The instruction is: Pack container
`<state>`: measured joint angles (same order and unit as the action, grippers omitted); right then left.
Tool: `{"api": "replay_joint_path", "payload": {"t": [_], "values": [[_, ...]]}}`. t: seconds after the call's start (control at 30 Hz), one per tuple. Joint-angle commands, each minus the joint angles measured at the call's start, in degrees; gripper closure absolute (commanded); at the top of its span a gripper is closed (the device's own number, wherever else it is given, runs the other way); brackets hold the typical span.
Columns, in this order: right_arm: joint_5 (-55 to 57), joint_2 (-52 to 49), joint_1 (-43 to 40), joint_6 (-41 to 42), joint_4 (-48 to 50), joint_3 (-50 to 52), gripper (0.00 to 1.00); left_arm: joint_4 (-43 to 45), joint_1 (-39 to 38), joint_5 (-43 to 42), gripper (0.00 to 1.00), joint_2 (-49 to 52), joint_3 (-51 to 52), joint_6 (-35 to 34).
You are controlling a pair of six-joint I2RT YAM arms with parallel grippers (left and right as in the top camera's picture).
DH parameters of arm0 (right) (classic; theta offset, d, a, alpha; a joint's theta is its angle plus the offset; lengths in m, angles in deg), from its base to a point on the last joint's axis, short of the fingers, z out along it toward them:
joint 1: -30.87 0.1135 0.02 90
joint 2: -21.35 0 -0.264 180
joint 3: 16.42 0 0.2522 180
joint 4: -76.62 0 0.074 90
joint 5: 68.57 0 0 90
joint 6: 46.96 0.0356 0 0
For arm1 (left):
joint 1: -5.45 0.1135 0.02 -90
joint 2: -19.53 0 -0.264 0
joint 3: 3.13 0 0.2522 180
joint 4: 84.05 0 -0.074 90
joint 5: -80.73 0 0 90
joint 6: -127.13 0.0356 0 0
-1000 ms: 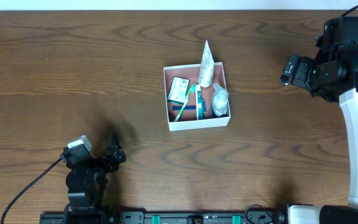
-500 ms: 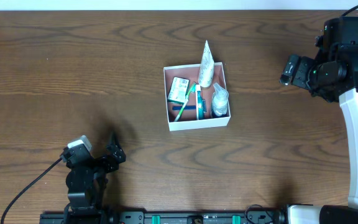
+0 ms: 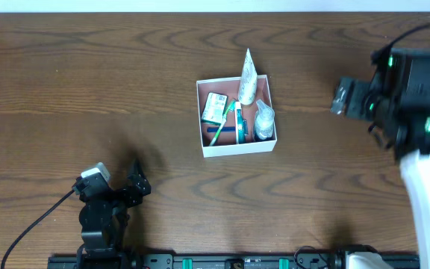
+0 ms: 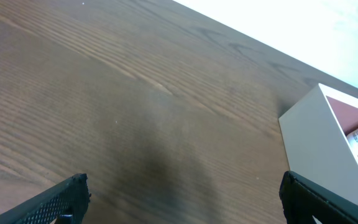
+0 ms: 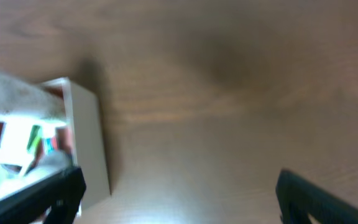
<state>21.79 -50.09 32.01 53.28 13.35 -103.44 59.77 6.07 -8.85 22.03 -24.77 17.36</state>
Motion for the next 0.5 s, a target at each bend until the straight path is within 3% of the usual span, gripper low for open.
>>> {"api": "replay_joint_path", "payload": {"t": [0.0,0.23,0.47], "values": [[-2.49,9.7,1.88,-5.55,7.56,12.76,0.01,-0.15,-0.22,0.09,0.02,-0.42,1.18,-0.7],[-3.74,28.04,1.79,-5.18,17.75,33.99,0.01,-0.15,-0.22,0.09,0.02,-0.42,1.18,-0.7],[-3.43,44.52,0.48,-5.16,21.9,48.13,0.01,-0.15,-0.22,0.09,0.02,-0.42,1.18,-0.7]]}}
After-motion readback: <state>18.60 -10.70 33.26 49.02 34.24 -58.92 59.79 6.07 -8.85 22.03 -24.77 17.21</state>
